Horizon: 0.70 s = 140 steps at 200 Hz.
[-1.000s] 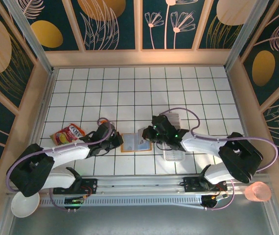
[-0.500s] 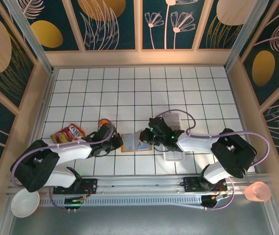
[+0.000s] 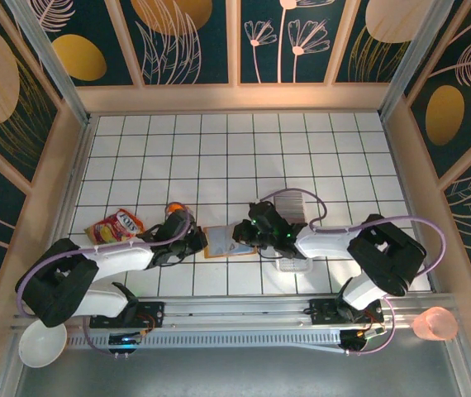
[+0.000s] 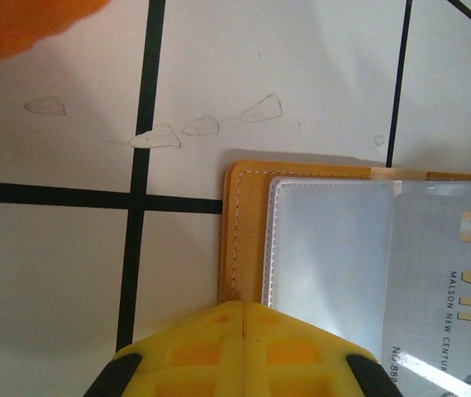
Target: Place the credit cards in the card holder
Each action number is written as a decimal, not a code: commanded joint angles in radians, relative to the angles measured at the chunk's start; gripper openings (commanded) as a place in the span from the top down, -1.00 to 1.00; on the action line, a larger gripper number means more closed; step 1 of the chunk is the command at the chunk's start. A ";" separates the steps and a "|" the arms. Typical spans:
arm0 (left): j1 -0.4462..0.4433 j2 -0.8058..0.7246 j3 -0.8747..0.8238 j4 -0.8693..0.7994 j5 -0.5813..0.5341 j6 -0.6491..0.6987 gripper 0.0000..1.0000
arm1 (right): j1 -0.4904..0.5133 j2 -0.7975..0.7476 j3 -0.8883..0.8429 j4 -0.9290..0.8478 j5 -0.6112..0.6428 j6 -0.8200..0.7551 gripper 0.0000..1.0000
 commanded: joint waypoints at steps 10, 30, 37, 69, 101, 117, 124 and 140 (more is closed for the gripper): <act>-0.008 -0.009 -0.033 -0.028 0.010 -0.004 1.00 | 0.015 0.020 -0.032 0.057 -0.004 0.025 1.00; -0.009 -0.012 -0.036 -0.028 0.007 -0.004 1.00 | 0.018 0.025 -0.035 0.060 0.004 0.032 1.00; -0.009 -0.014 -0.036 -0.028 0.006 -0.005 1.00 | 0.020 0.026 -0.034 0.055 0.008 0.032 1.00; -0.008 -0.018 -0.040 -0.024 0.007 -0.007 1.00 | 0.021 0.028 -0.041 0.065 0.006 0.034 1.00; -0.011 -0.014 -0.042 -0.019 0.010 -0.009 1.00 | 0.023 0.038 -0.046 0.079 -0.002 0.055 1.00; -0.012 -0.014 -0.045 -0.019 0.012 -0.009 1.00 | 0.024 0.036 -0.052 0.104 -0.009 0.075 1.00; -0.012 -0.015 -0.045 -0.019 0.011 -0.009 1.00 | 0.024 0.037 -0.055 0.116 -0.014 0.081 1.00; -0.013 -0.014 -0.045 -0.016 0.011 -0.013 1.00 | 0.025 0.038 -0.057 0.136 -0.027 0.099 1.00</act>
